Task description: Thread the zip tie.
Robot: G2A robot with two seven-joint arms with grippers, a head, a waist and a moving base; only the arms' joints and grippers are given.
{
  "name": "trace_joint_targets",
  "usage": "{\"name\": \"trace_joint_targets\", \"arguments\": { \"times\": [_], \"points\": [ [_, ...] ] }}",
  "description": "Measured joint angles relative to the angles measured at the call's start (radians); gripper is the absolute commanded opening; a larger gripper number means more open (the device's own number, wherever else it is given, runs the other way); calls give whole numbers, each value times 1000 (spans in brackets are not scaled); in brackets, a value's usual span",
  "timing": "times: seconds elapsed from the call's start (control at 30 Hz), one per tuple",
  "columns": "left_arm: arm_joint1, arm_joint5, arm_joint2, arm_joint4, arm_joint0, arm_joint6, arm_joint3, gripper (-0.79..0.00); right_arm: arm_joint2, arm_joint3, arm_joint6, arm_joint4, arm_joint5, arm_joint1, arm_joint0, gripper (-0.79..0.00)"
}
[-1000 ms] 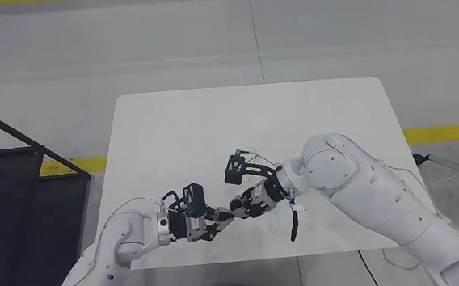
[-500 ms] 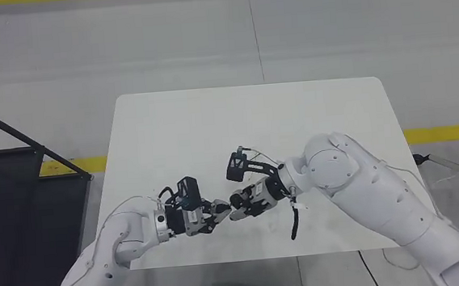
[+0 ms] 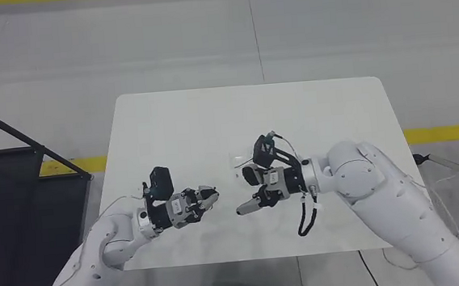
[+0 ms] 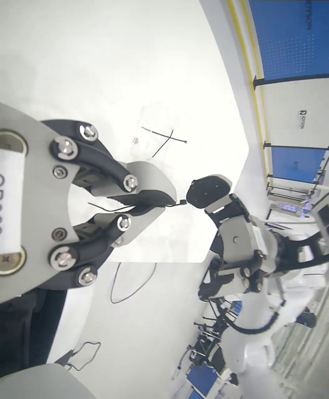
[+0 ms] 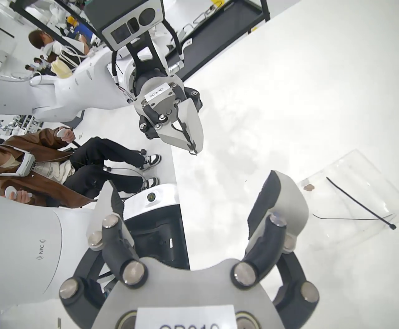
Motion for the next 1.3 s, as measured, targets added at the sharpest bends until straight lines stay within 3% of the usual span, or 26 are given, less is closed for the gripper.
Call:
{"name": "trace_joint_targets", "arguments": {
  "times": [0.4,0.63,0.8,0.9,0.97,1.3],
  "points": [
    [0,0,1,5,0,-1,0,-785,24,-17,-20,-13,-17,7,-27,0],
    [-9,65,4,-99,-10,25,25,-785,5,-24,-105,-75,-44,-1,-56,0],
    [-14,31,4,-238,-31,45,64,-785,-28,18,-175,-102,-71,-16,-57,-151],
    [-17,5,11,-293,-39,38,79,-785,-61,49,-201,-109,-80,-32,-37,-188],
    [-18,-13,19,-319,-42,23,83,-785,-85,71,-223,-110,-81,-45,-19,-332],
    [-25,-1,24,-324,-46,6,78,-785,-169,162,-290,-109,-83,-99,47,-511]
  ]
}}
